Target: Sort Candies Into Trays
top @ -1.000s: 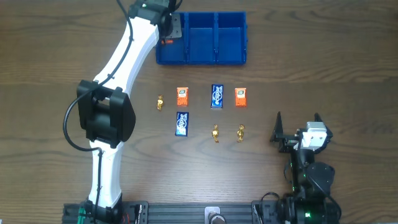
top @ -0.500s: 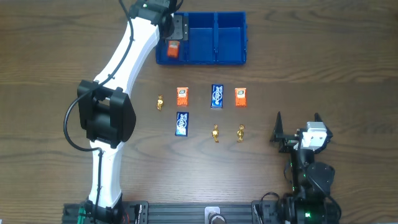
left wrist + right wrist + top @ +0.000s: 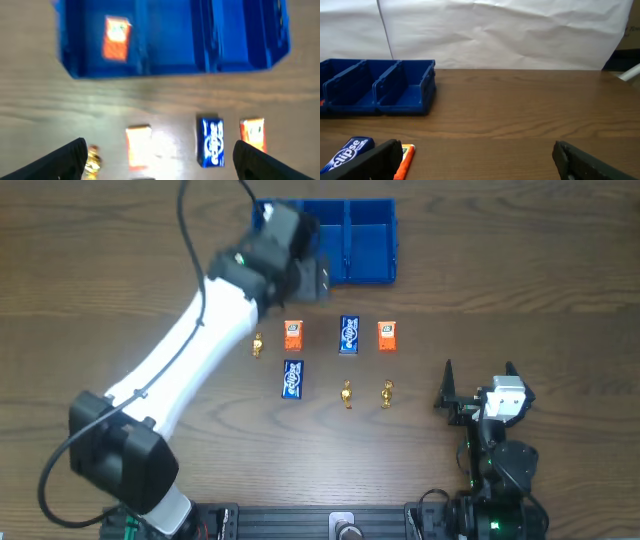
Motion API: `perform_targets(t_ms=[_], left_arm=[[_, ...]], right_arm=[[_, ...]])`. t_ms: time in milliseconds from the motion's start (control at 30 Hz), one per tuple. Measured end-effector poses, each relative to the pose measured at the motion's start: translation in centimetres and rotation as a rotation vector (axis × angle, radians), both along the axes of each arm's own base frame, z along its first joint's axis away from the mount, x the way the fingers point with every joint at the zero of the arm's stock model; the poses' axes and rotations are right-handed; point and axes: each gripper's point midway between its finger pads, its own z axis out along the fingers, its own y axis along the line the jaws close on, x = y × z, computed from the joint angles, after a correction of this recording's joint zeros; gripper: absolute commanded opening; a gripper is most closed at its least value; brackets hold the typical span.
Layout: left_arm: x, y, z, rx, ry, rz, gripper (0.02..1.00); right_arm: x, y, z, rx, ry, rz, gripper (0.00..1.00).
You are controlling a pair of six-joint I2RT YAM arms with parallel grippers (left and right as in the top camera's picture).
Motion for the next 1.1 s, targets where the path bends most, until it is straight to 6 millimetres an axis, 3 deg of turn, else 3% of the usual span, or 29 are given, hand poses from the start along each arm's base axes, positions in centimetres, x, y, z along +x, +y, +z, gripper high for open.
perform_targets(t_ms=[100,200,333,667,833,1100], left_arm=[[-1.9,0.2,-5.4,0.030,0.089,0.019,0.917],[-4.1,1.6,-12.1,0.079,0.208,0.055,0.901],[-6.2,2.7,-16.1,0.108,0.294,0.076,0.888],[-5.4,1.7,-16.5,0.086,0.261,0.068,0.822],[-5.3,1.6,-16.5,0.081,0.259,0.074,0.601],[-5.5,1.3,-16.6,0.081,0.260,0.072,0.386]], right_arm=[[0.0,0.0,0.0,0.000,0.000,0.000,0.998],[0.0,0.0,0.0,0.000,0.000,0.000,0.998],[0.0,0.0,0.0,0.000,0.000,0.000,0.998],[0.0,0.0,0.0,0.000,0.000,0.000,0.998],[0.0,0.0,0.0,0.000,0.000,0.000,0.998],[0.0,0.0,0.0,0.000,0.000,0.000,0.998]])
